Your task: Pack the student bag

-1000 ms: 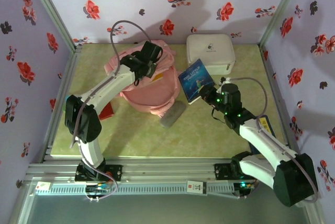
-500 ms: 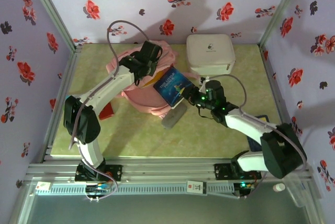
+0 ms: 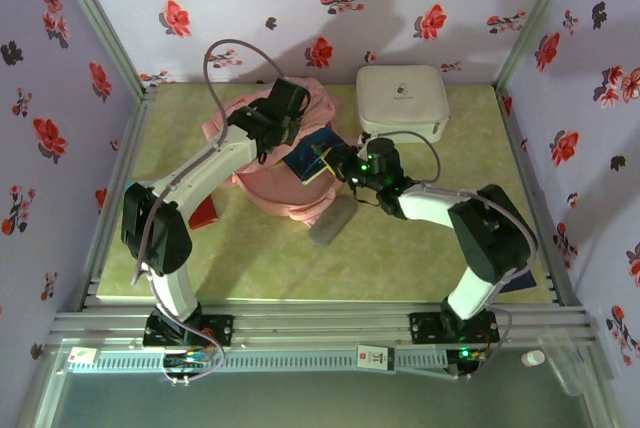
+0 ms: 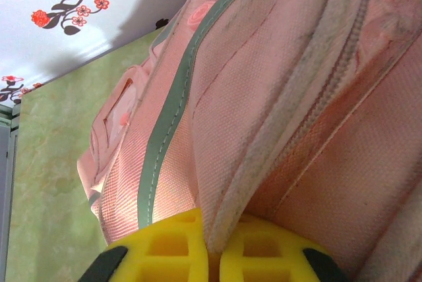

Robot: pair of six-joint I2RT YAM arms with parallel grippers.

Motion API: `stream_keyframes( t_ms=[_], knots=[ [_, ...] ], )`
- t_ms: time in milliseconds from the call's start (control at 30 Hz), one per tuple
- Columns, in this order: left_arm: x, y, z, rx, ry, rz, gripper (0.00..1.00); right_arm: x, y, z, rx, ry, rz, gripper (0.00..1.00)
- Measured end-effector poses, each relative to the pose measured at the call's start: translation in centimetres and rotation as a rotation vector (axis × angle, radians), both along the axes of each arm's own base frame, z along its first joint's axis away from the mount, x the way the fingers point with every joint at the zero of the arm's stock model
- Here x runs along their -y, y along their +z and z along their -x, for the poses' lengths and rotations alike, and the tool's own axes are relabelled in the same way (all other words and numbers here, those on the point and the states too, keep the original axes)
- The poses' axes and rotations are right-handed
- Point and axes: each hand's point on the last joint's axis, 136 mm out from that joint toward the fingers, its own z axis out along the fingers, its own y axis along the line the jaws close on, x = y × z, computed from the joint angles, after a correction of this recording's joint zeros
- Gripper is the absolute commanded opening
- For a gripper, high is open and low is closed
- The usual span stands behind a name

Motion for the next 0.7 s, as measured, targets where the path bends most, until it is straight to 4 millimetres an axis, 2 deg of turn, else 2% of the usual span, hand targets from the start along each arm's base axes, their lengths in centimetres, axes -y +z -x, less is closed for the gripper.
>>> stream_keyframes(
  t_ms=[133,333,533,700],
  knots=[
    [0.0,0.0,0.0,0.0,0.0,0.0,0.0,-1.9,-1.5,-1.7,-0.043,-0.025,0.035,0.11],
    [-0.2,-0.1,-0.1,-0.004,0.003,0.005,0.0,-4.9,-3.0,-5.5,-0.09,-0.085,0.043,0.13],
    [-0.4,-0.2,-0.3,-0.017,0.005,0.033,0.0,-6.7,-5.9,-7.9,-0.134,-0.132,0.049,0.16],
    [-0.8,-0.1,-0.5,-0.023,0.011,0.063,0.0,-8.2,-6.2,-9.3,-0.138,-0.129,0.024,0.21]
  ],
)
